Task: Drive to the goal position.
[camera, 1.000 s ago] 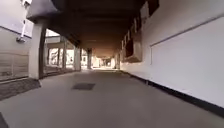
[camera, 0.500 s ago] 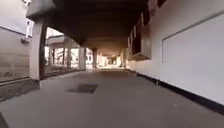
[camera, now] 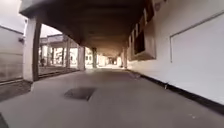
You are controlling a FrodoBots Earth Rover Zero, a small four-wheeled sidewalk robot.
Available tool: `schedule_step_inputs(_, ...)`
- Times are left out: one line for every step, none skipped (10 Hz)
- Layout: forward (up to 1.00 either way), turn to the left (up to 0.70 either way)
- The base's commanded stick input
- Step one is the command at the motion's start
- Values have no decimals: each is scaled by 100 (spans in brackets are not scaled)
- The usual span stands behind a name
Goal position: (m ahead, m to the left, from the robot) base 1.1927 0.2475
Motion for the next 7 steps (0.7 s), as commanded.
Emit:
schedule_step_inputs(85, 0)
schedule_step_inputs(85, 0)
schedule_step_inputs(85, 0)
schedule_step_inputs(85, 0)
schedule_step_inputs(85, 0)
schedule_step_inputs(85, 0)
schedule_step_inputs(85, 0)
